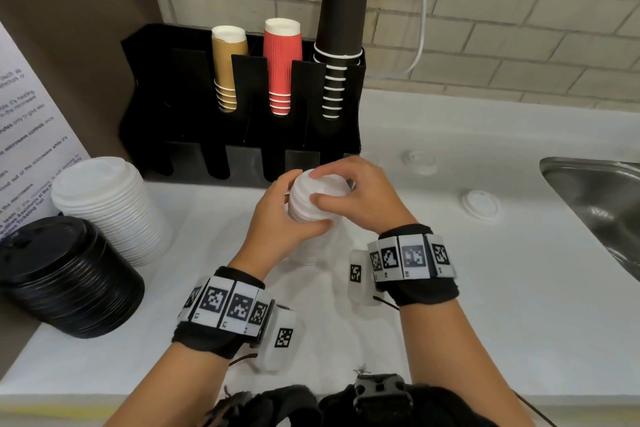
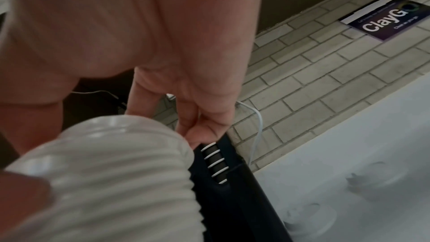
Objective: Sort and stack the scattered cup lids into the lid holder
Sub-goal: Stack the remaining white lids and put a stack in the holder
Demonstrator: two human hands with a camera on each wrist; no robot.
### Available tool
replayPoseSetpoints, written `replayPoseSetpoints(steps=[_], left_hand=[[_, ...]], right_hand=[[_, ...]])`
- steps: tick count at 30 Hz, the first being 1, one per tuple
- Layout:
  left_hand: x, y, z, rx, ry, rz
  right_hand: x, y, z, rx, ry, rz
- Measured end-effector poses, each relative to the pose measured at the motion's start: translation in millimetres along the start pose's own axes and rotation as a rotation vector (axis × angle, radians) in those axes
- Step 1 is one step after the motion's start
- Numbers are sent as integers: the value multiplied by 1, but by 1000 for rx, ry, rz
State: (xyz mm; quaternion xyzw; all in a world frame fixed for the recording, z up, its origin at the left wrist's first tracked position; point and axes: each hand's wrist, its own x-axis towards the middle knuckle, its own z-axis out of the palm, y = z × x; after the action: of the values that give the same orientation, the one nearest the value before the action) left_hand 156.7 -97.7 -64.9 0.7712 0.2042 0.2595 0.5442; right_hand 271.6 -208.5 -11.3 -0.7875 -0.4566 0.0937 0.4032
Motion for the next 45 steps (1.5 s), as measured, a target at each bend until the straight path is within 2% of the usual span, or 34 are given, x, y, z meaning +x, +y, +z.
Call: replayPoseSetpoints(steps=[12,18,29,37,39,42,43,44,45], left_hand=[[1,2,1,20,2,-1],[3,1,0,71,0,-10],[7,-2,-1,0,-28,-65],[6,-2,1,-44,-40,-32],[7,-2,0,-33,-56,-15],[9,-2,-2,4,-74,-20],[10,-2,-2,10,-75,-25],[11,-2,-3,15,-75,-30],[11,-2,-3,22,-76,-33]], right_hand=[[-1,2,-2,50,-47,-54],[-2,0,0,61,-93,-5],[-3,6,-2,160,-60,-48],[-1,10,-3,191,-111,-58],[0,18,-14,207,7,-38],[5,57,-53,224,468,117],[8,76,-68,182,586,232],[11,96,-83,108,636,400],[11,117,-95,14,608,620]])
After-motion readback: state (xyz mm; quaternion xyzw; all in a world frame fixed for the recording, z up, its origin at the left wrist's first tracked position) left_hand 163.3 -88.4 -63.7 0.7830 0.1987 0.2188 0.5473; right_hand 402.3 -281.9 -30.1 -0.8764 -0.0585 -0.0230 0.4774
